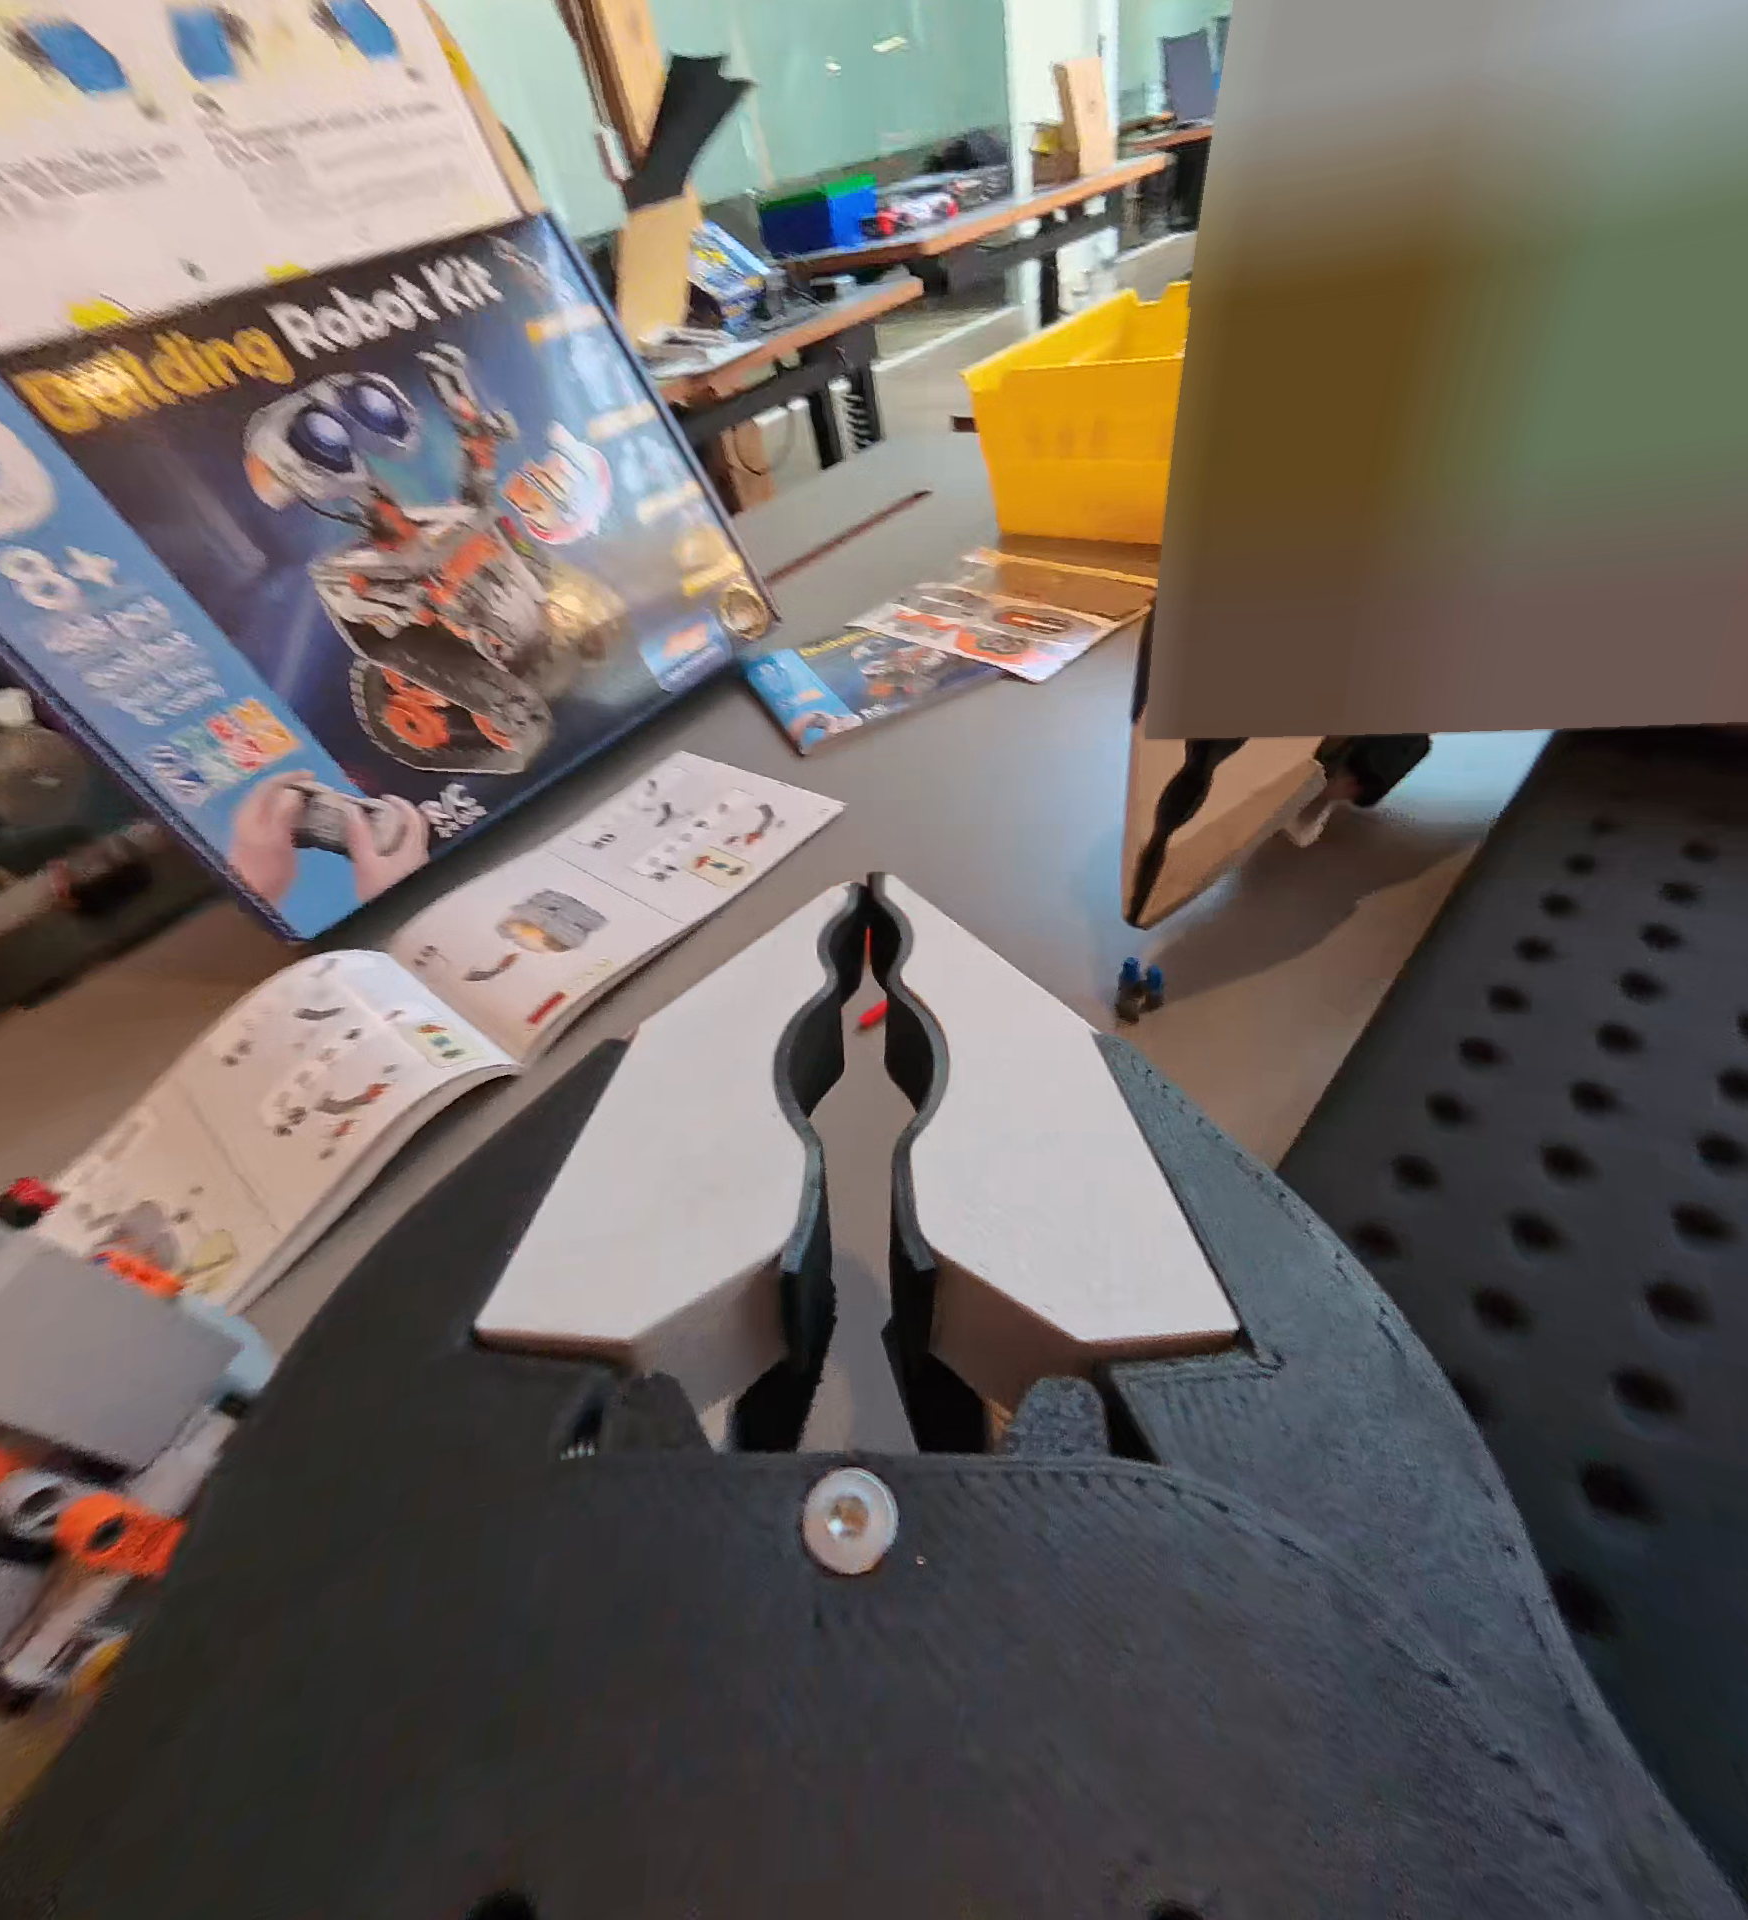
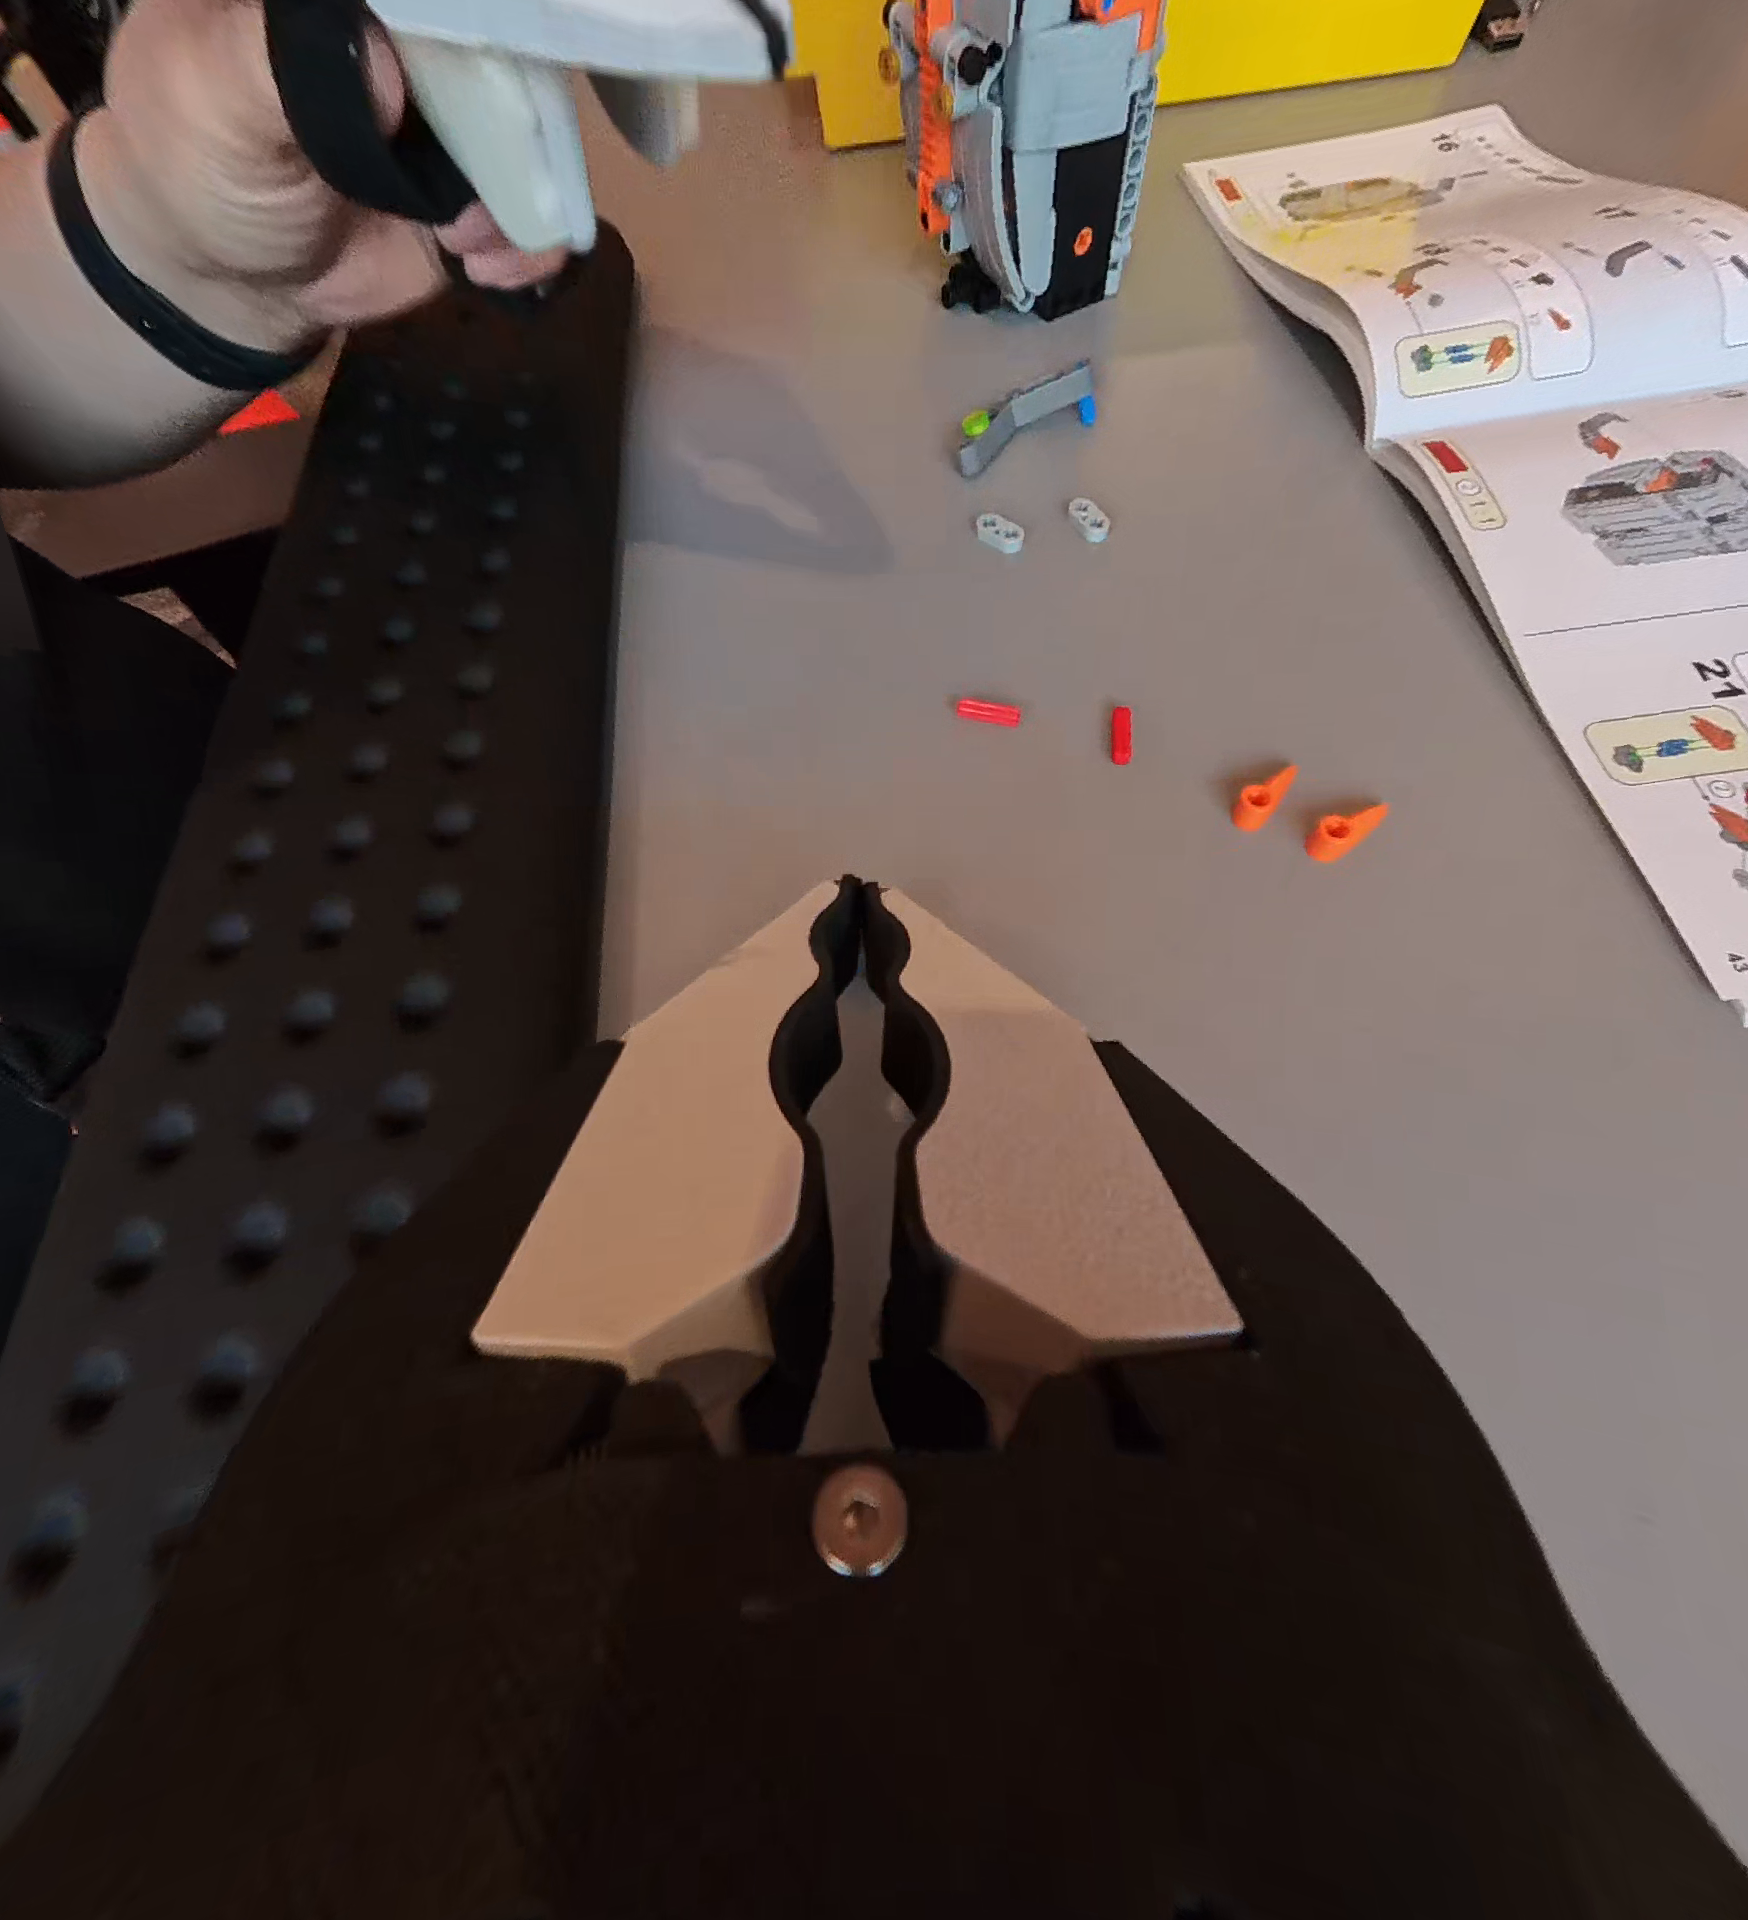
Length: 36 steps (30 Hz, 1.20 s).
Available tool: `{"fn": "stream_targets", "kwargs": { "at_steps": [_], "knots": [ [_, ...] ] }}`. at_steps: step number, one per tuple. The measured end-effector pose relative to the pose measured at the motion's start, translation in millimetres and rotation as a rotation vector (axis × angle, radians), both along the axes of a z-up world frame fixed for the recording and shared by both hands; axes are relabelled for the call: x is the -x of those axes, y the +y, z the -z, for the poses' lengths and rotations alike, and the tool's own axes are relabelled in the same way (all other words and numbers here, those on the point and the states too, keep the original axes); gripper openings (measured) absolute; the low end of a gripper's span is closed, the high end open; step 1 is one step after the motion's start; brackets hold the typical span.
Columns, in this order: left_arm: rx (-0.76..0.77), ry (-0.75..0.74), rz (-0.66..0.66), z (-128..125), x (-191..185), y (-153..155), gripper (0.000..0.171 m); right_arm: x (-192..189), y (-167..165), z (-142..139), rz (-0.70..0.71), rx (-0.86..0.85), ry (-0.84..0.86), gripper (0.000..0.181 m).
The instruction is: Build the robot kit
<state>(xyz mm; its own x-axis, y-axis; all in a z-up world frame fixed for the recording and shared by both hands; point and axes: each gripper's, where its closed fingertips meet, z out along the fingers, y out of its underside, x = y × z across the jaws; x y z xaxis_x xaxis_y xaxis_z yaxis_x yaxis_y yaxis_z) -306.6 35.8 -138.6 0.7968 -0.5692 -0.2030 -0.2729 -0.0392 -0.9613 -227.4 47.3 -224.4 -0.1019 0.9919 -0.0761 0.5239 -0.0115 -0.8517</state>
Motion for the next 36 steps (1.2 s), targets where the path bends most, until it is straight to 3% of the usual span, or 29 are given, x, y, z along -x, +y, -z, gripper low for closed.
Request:
{"fn": "stream_targets", "kwargs": {
  "at_steps": [4,8,14,17,20,22,24,25,28,32,34,36],
  "knots": [
    [-0.009,0.05,-0.027,-1,5,-4,0.0,1,-2,6,-0.006,0.012,-0.026,0.0],
    [0.037,-0.046,0.009,-3,5,-4,0.0,2,0,12,0.011,0.002,-0.057,0.0],
    [0.041,-0.082,-0.011,-5,19,0,0.0,2,-10,-1,-0.025,-0.014,-0.002,0.0],
    [0.049,-0.089,-0.019,-5,23,0,0.0,0,-8,13,-0.025,-0.024,-0.072,0.0],
    [0.043,-0.12,-0.016,-8,25,1,0.007,1,-10,2,-0.035,-0.024,-0.015,0.0],
    [0.032,-0.166,-0.017,-13,27,2,0.021,2,-5,-11,-0.005,-0.043,0.055,0.0],
    [0.029,-0.204,-0.005,-17,29,0,0.037,2,2,-15,0.033,-0.066,0.082,0.019],
    [0.033,-0.209,0.0,-17,31,-1,0.037,0,4,-11,0.046,-0.064,0.067,0.033],
    [0.048,-0.209,0.003,-15,37,-5,0.034,-2,1,11,0.047,-0.038,-0.032,0.041],
    [0.058,-0.219,0.004,-11,44,-10,0.031,-1,-1,30,0.033,-0.078,-0.145,0.034],
    [0.062,-0.209,0.005,-8,46,-11,0.031,-1,-2,29,0.029,-0.089,-0.143,0.016],
    [0.065,-0.192,0.003,-4,49,-10,0.03,-1,0,29,0.035,-0.118,-0.152,0.016]
  ]
}}
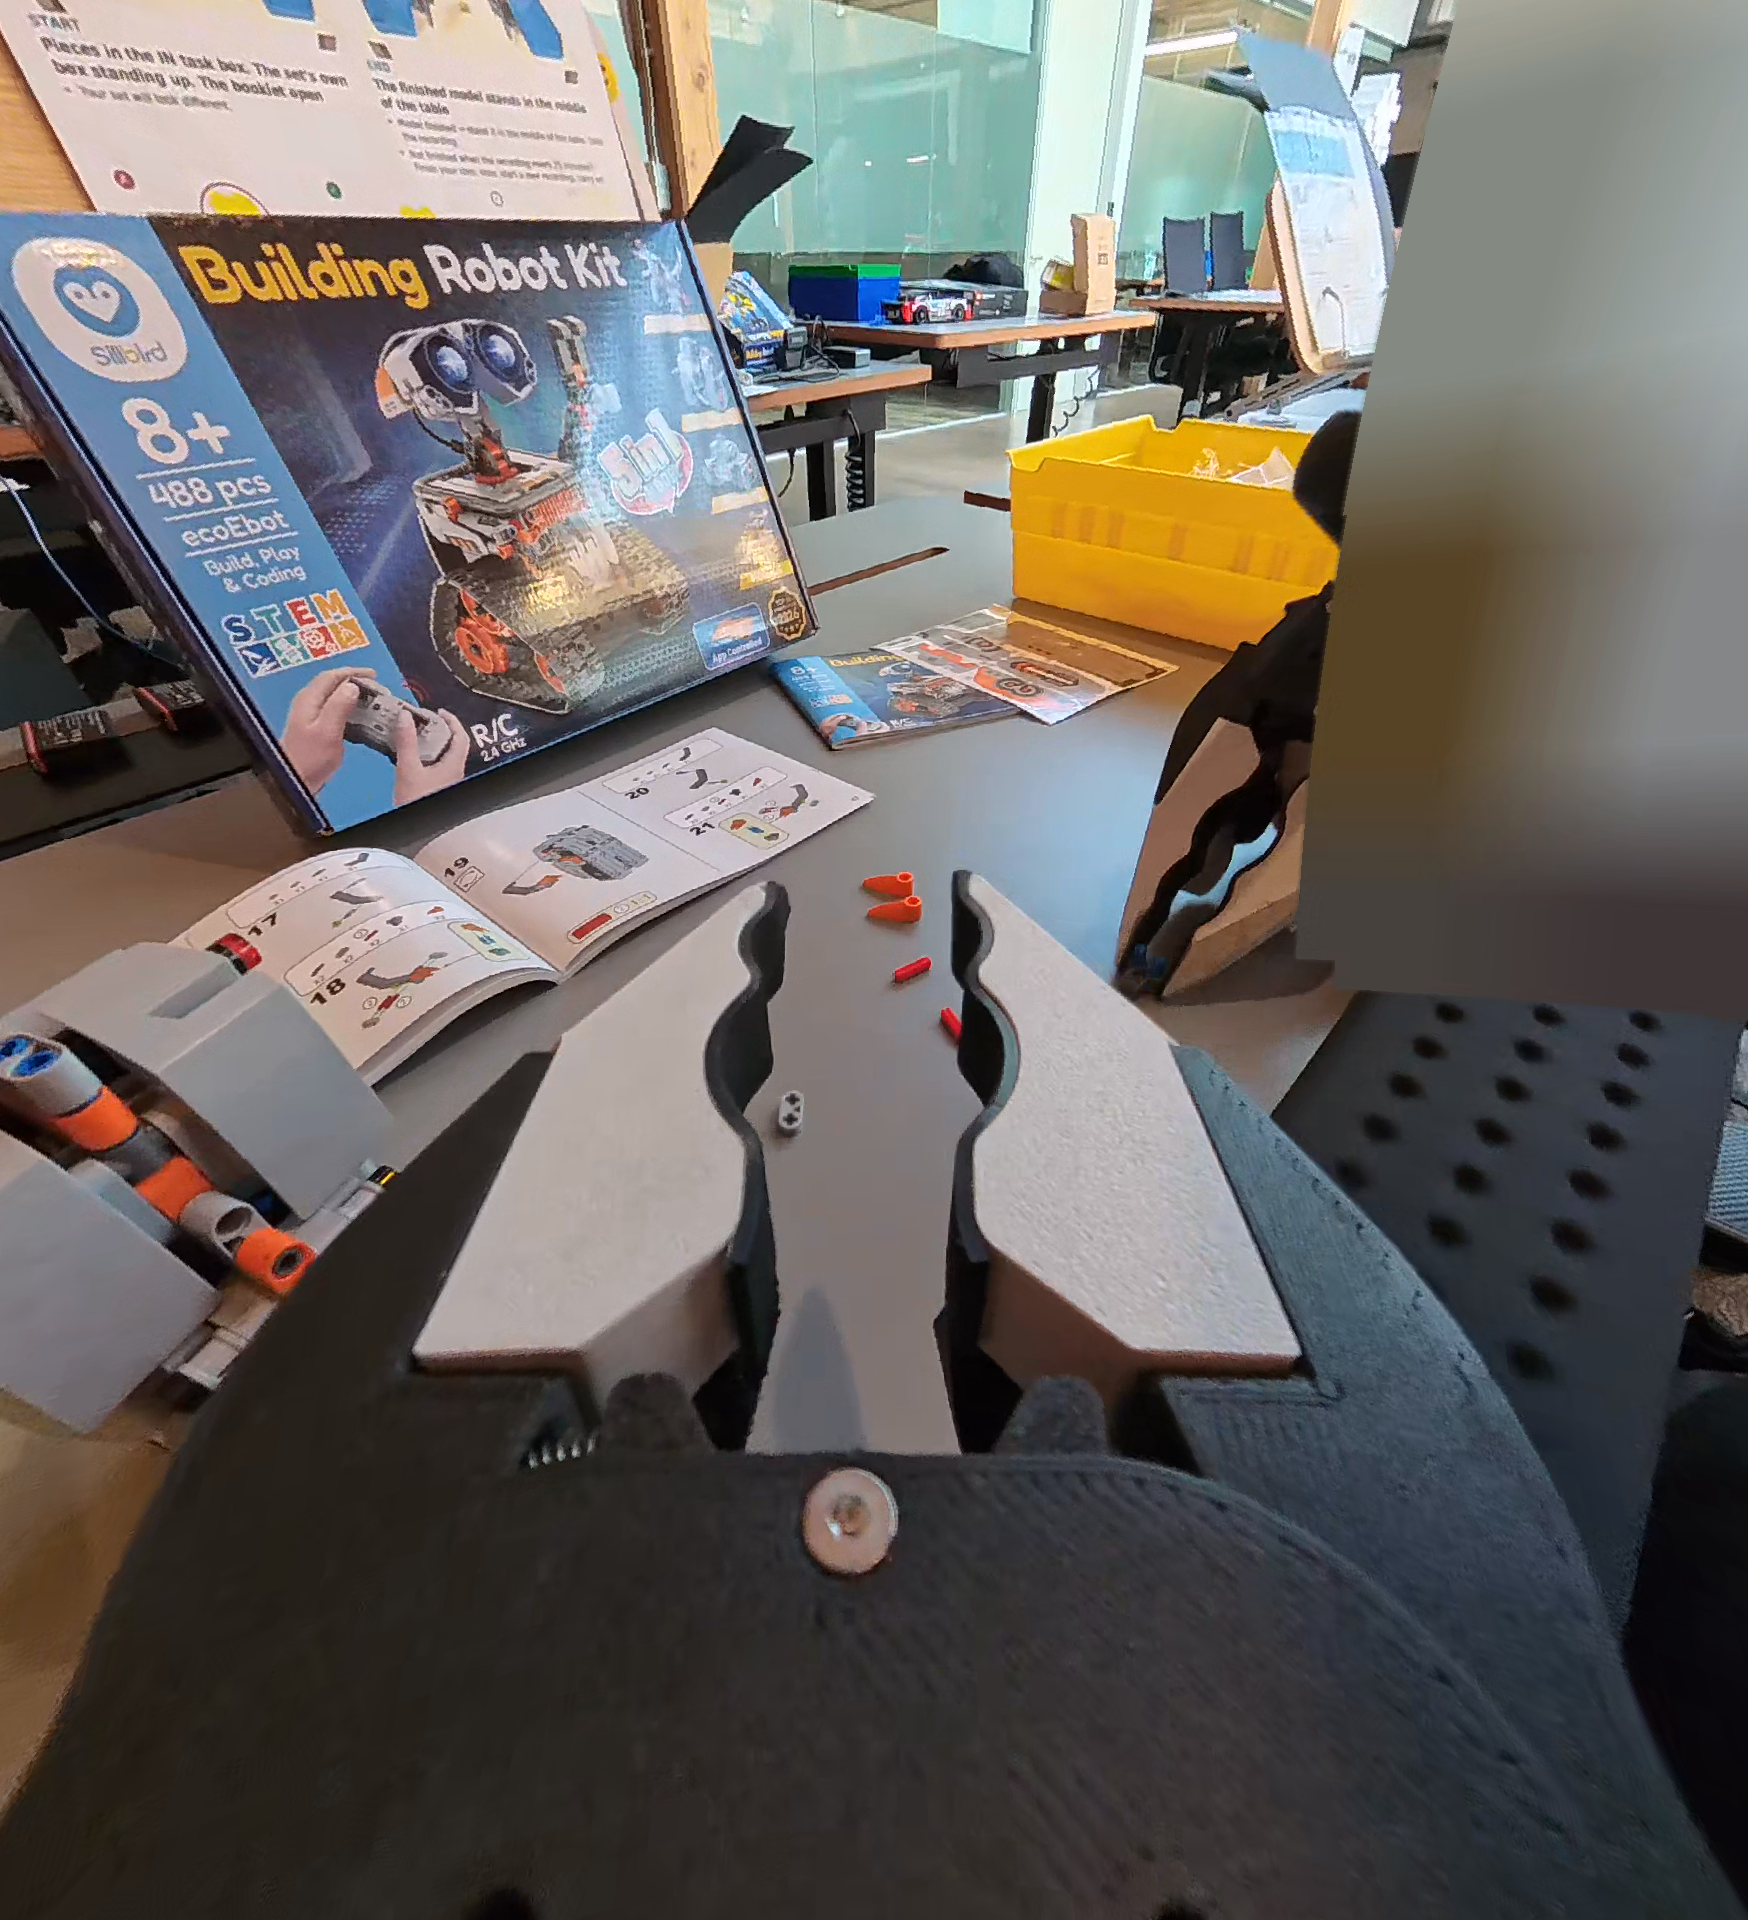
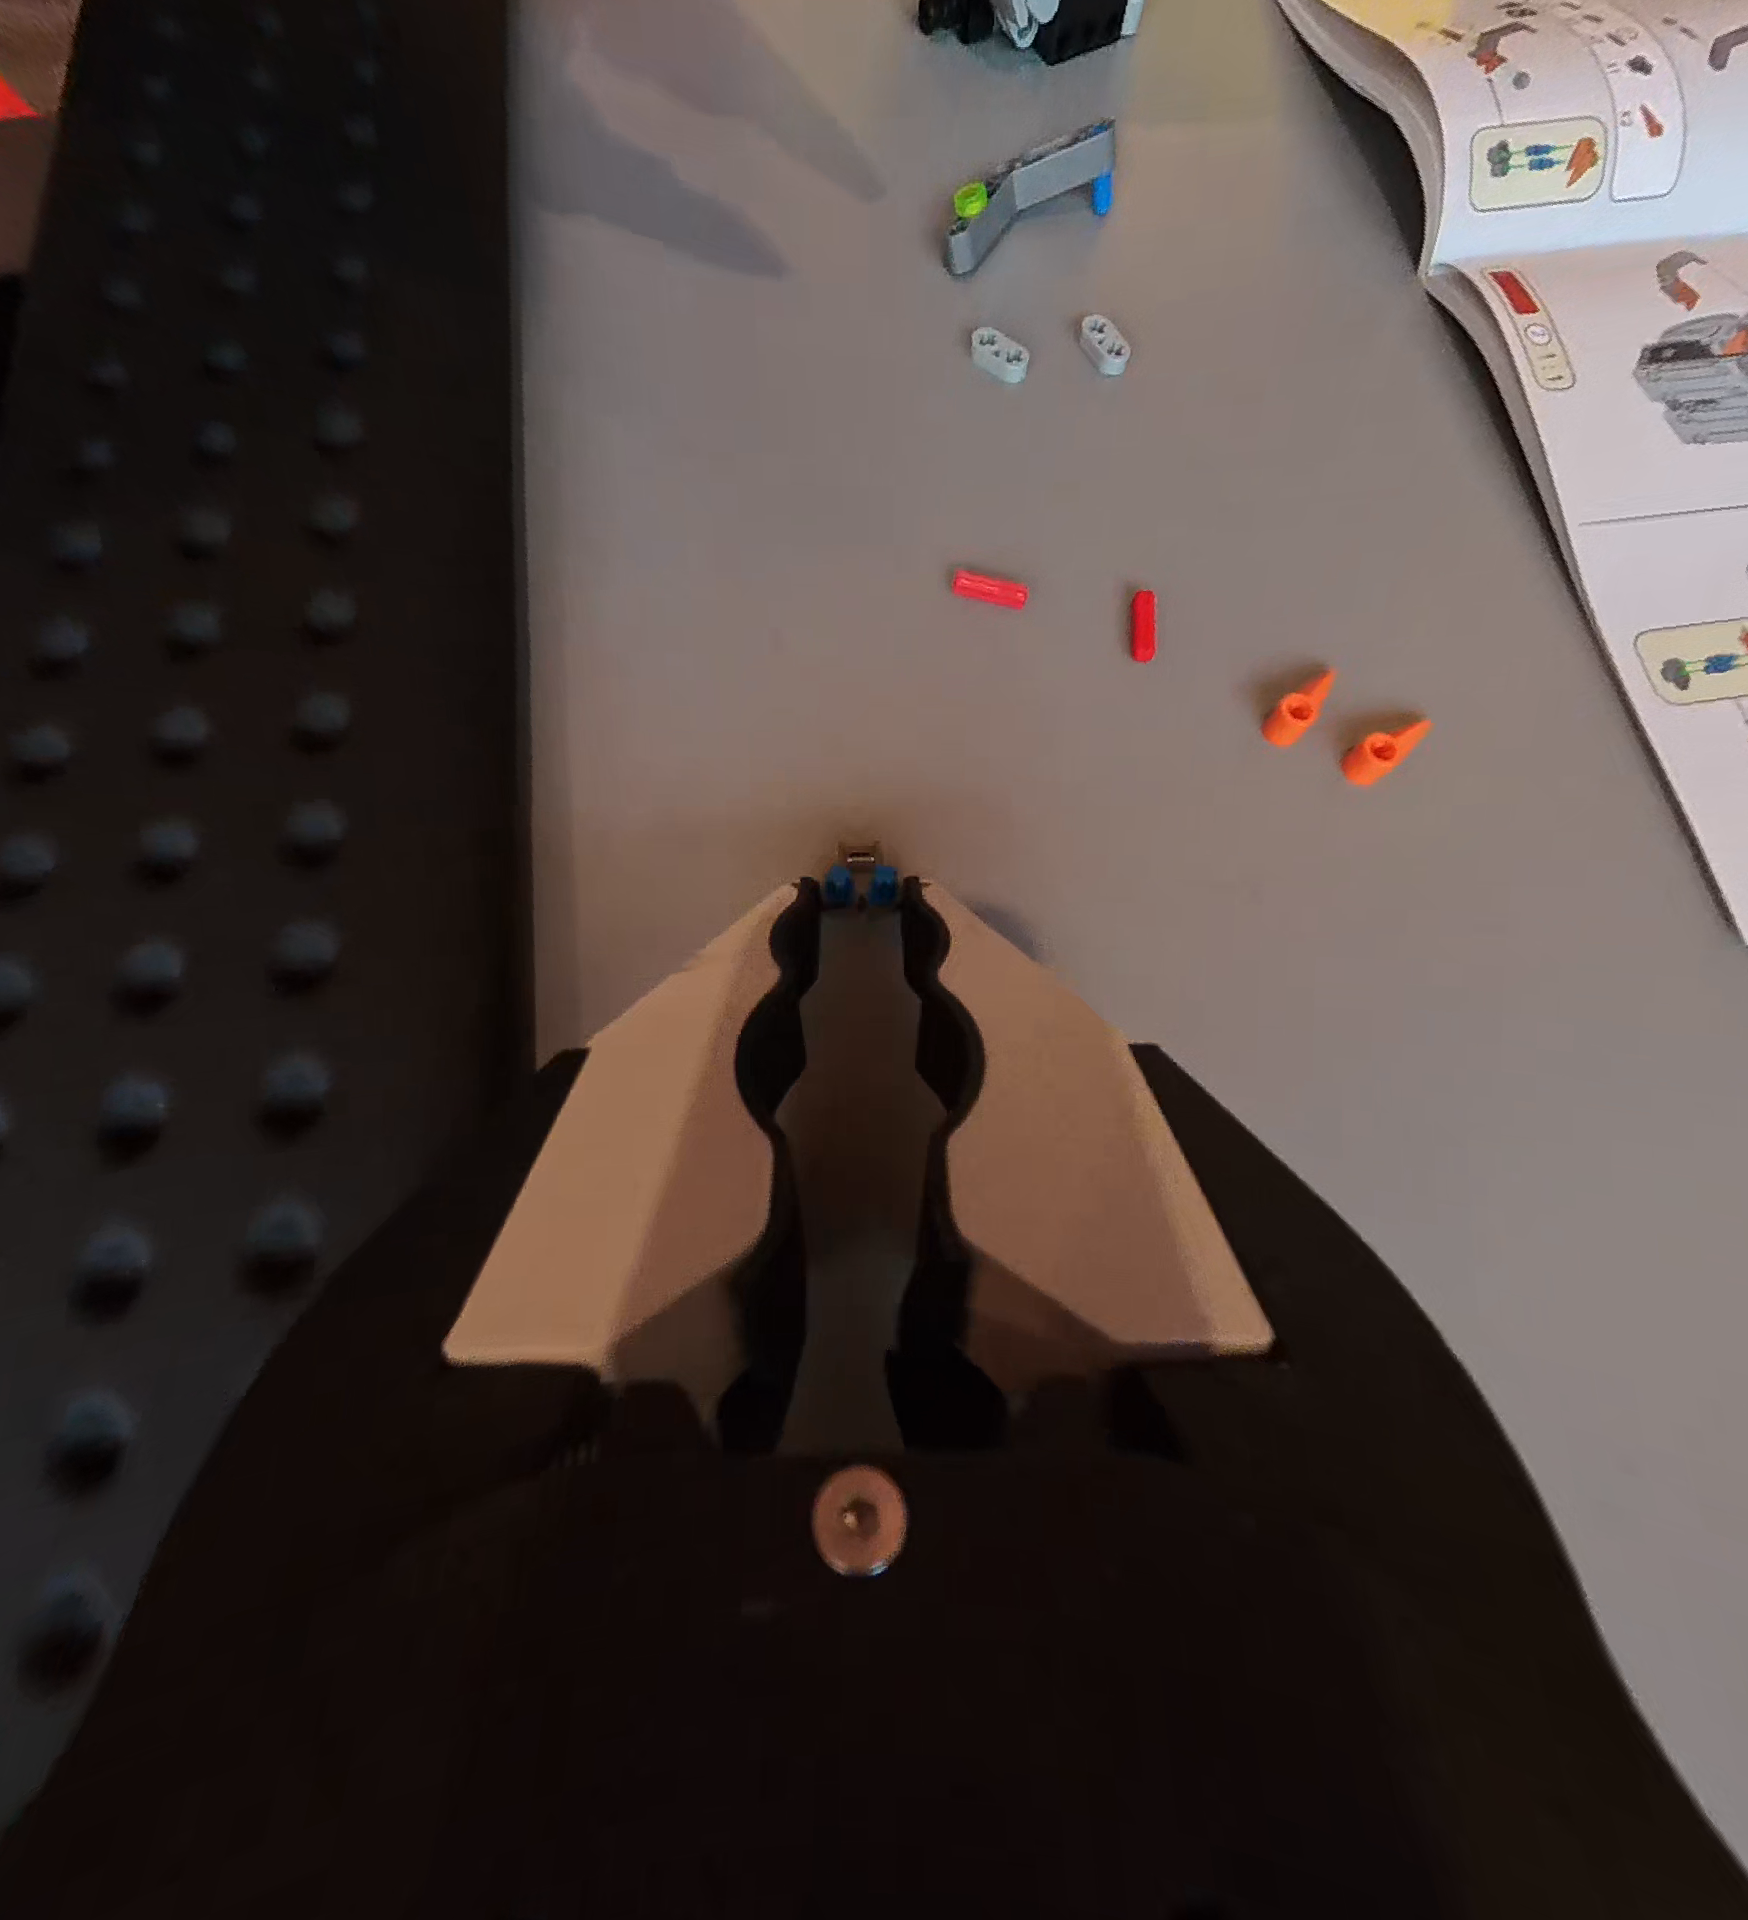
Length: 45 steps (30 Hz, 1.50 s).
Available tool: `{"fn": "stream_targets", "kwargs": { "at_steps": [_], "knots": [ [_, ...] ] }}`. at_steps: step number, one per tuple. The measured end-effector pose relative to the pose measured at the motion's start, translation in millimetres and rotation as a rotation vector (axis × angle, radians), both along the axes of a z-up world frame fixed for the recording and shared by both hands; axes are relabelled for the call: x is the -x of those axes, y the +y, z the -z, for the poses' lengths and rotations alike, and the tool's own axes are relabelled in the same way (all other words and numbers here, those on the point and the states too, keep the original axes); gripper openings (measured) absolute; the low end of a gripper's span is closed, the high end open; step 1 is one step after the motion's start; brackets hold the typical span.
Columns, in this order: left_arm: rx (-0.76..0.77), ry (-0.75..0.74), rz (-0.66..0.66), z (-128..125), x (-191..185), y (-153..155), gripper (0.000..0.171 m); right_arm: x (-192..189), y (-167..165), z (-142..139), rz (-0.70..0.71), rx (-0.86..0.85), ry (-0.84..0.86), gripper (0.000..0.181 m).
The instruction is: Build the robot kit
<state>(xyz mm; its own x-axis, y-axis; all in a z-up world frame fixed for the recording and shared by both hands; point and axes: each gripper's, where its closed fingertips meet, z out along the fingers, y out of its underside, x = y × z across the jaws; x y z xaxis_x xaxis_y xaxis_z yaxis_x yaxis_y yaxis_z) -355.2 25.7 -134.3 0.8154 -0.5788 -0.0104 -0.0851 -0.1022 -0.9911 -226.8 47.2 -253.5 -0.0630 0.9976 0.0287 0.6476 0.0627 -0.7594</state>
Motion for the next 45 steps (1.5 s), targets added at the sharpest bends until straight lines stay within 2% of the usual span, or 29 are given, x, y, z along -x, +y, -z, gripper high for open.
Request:
{"fn": "stream_targets", "kwargs": {
  "at_steps": [8,13,16,21,25,28,30,34,39,41,45],
  "knots": [
    [-0.045,-0.007,0.013,-11,5,8,0.034,12,22,-27,0.043,-0.151,0.128,0.015],
    [-0.072,-0.006,0.003,-26,10,1,0.035,15,38,-46,0.099,-0.232,0.192,0.015],
    [-0.094,-0.021,0.006,-44,13,-13,0.038,11,48,-67,0.16,-0.291,0.266,0.015],
    [-0.182,-0.008,-0.001,-89,26,-39,0.044,-1,65,-106,0.272,-0.373,0.444,0.015],
    [-0.166,-0.034,0.057,-107,24,-30,0.046,-5,93,-114,0.345,-0.308,0.505,0.015],
    [-0.136,-0.083,0.161,-128,12,-30,0.053,-2,97,-144,0.364,-0.323,0.592,0.015],
    [-0.161,-0.094,0.177,-144,12,-32,0.053,4,97,-162,0.365,-0.32,0.634,0.015],
    [-0.158,-0.094,0.17,-157,24,-40,0.056,26,93,-189,0.286,-0.335,0.562,0.015],
    [-0.094,-0.116,0.126,-153,62,-39,0.053,40,88,-224,0.2,-0.421,0.5,0.015],
    [-0.049,-0.111,0.118,-154,75,-33,0.051,40,86,-230,0.203,-0.446,0.498,0.015],
    [-0.053,-0.081,0.192,-172,67,-34,0.05,38,77,-233,0.214,-0.544,0.455,0.015]
  ]
}}
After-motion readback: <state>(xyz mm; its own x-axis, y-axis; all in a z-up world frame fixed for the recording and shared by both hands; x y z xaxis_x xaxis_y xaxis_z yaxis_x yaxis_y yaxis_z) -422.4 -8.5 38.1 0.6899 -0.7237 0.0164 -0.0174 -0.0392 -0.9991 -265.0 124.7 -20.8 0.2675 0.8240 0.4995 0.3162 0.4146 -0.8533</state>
